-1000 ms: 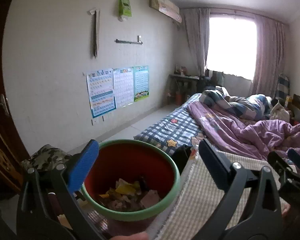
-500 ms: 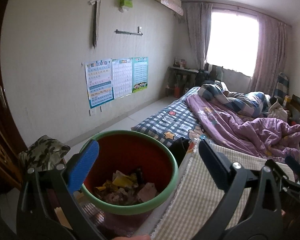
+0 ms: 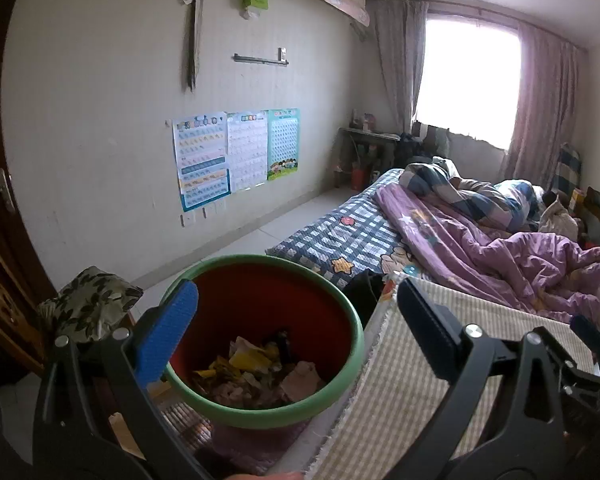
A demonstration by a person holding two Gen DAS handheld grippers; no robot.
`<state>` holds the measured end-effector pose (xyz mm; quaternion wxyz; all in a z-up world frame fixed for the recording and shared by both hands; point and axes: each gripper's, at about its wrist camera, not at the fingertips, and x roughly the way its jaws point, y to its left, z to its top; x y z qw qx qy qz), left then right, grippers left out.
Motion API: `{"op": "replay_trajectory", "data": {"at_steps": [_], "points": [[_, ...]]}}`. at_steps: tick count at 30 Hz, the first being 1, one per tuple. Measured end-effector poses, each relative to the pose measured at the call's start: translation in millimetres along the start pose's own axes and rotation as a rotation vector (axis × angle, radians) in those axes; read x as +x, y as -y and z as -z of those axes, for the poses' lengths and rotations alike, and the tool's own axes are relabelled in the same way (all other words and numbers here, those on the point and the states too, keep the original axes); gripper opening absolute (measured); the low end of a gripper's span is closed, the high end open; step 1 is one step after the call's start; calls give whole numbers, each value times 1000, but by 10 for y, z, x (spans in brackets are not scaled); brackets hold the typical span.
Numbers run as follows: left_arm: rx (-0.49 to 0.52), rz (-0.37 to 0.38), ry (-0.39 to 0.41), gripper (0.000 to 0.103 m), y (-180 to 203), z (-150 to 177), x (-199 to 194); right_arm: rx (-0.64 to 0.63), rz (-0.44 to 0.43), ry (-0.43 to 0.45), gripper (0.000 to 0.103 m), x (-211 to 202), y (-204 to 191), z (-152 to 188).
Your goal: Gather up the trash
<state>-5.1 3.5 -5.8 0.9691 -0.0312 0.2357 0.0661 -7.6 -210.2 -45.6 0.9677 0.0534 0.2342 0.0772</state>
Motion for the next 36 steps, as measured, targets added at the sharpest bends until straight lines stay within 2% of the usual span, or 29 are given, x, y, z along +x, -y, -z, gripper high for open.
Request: {"op": "replay_trajectory", "data": {"at_steps": [18, 26, 29, 31, 36], "points": [[-6, -2, -14, 98, -1, 48, 21, -5, -4, -29, 96, 41, -14, 48], [-9, -22, -14, 98, -34, 104, 13, -12, 27, -69, 96, 62, 104, 186], [-12, -32, -29, 98, -110, 95, 60, -3, 62, -102, 96, 84, 259, 274], [-30, -28, -55, 98, -212, 116, 102, 1, 117, -136, 96, 111, 455, 367], [-119, -41, -129, 98, -641, 248, 194, 43, 350, -237, 96, 191, 1264, 609]]}}
